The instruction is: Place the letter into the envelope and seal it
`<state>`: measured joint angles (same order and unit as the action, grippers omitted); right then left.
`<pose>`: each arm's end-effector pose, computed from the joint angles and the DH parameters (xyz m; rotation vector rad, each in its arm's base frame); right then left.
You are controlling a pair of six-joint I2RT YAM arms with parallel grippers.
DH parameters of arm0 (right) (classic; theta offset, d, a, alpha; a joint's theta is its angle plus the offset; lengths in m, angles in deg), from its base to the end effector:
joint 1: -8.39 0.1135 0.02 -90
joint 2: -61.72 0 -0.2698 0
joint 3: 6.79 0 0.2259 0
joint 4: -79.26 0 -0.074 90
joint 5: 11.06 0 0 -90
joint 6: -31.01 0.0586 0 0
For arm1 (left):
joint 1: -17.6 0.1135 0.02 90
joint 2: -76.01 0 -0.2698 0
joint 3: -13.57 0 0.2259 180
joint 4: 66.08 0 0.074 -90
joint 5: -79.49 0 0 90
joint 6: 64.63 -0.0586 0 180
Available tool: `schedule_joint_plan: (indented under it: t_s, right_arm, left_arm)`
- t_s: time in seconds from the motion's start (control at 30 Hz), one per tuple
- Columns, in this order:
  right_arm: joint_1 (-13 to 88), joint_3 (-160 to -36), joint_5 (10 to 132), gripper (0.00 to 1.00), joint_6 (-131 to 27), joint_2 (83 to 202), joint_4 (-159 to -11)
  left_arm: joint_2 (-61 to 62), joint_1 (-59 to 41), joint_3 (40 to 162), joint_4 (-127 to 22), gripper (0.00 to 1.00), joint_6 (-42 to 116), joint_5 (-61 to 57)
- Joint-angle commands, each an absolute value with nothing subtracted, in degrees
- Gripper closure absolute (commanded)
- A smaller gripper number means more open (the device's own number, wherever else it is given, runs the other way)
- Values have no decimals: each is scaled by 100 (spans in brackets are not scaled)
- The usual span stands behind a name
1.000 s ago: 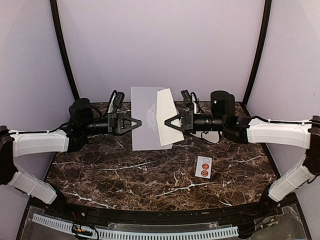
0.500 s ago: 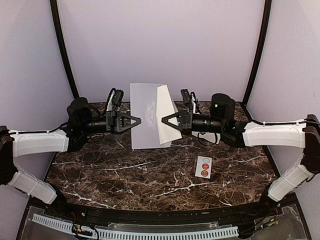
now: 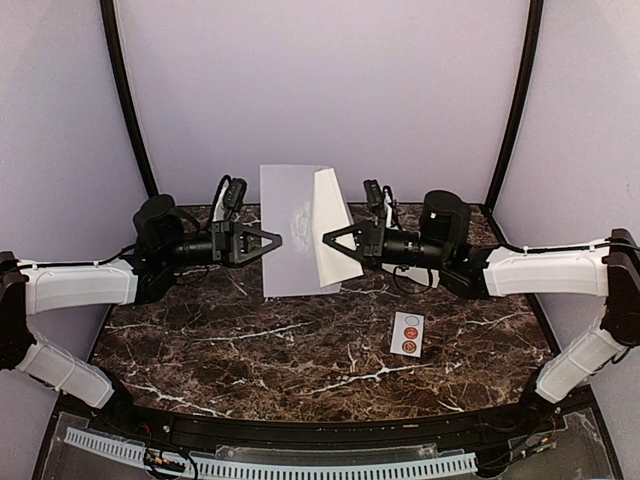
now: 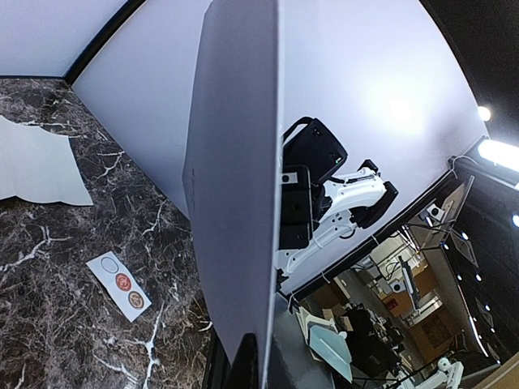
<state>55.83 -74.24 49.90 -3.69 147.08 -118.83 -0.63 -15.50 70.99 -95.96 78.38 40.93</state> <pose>0.2079 0.2685 0.3133 -0.3477 1.8517 1.7238 0.2092 -0.1911 0.3221 0.6042 1.6426 -1.7785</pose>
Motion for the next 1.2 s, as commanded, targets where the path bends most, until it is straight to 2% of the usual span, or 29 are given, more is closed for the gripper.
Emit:
schedule_joint_plan:
  t_s: [0.0,1.17]
  right_arm:
    - [5565,-7336,5263,100,-102,14483,-12281]
    - [5374,-7839,5185,100,426,14754,-11767]
  left_arm:
    - [177,-1571,7142,-9693,100,7828,4102]
    - [120,-1570,7107,-9867,100,7909,4196]
